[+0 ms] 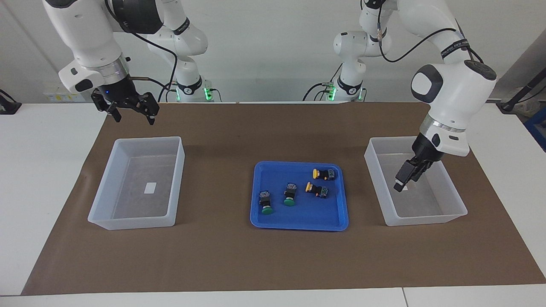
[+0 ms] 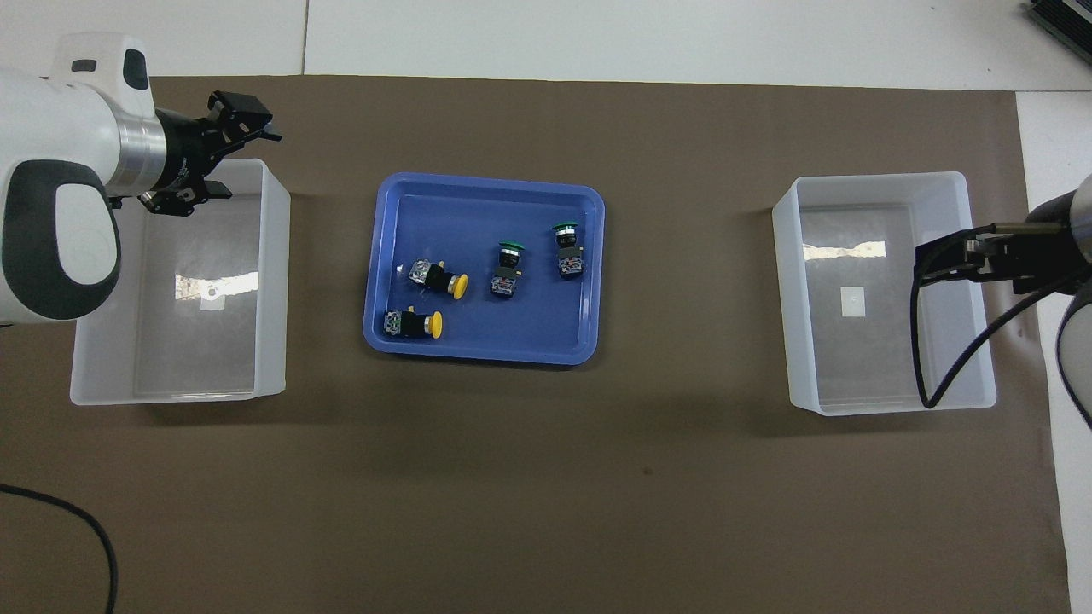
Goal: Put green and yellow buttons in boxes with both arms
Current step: 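Move the left gripper over the blue tray toward the yellow button, then lower the left gripper and grasp the yellow button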
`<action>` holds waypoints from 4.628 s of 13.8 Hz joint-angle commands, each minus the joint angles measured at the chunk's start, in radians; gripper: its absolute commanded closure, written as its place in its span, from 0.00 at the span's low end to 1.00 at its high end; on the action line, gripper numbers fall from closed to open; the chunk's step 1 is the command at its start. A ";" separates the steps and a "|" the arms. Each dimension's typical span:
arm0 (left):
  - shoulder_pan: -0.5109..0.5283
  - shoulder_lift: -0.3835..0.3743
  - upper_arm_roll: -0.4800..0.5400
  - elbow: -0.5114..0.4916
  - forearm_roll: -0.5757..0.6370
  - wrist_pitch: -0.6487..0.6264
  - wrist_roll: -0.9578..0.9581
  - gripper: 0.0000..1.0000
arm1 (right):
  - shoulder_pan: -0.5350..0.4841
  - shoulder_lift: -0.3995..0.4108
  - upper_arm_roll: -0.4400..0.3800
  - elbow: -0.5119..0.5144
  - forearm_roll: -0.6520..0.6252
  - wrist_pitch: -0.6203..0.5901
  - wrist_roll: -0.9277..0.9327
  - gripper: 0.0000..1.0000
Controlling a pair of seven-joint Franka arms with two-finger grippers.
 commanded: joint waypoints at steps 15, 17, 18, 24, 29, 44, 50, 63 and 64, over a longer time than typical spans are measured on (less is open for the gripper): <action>-0.198 0.071 0.016 -0.013 0.208 -0.151 -0.671 0.00 | -0.012 -0.015 0.005 -0.011 0.023 -0.004 -0.029 0.00; -0.226 0.104 0.017 -0.013 0.211 -0.152 -0.739 0.00 | -0.012 -0.014 0.005 -0.011 0.025 -0.004 -0.029 0.00; -0.243 0.127 0.017 -0.009 0.228 -0.152 -0.777 0.00 | -0.012 -0.015 0.005 -0.011 0.023 -0.004 -0.029 0.00; -0.263 0.176 0.014 -0.013 0.246 -0.111 -0.937 0.00 | -0.012 -0.015 0.005 -0.011 0.023 -0.004 -0.029 0.00; -0.289 0.218 0.014 -0.015 0.246 -0.042 -1.052 0.00 | -0.012 -0.015 0.005 -0.011 0.025 -0.004 -0.029 0.00; -0.375 0.187 0.016 -0.193 0.246 0.085 -1.181 0.00 | -0.012 -0.014 0.005 -0.011 0.023 -0.004 -0.029 0.00; -0.364 0.184 0.016 -0.216 0.246 0.144 -1.181 0.00 | -0.012 -0.014 0.005 -0.011 0.023 -0.004 -0.029 0.00; -0.329 0.196 0.017 -0.159 0.294 0.124 -1.160 0.86 | -0.012 -0.015 0.005 -0.011 0.025 -0.004 -0.029 0.00; -0.323 0.196 0.017 -0.139 0.296 0.113 -1.160 0.87 | -0.012 -0.015 0.005 -0.011 0.023 -0.004 -0.029 0.00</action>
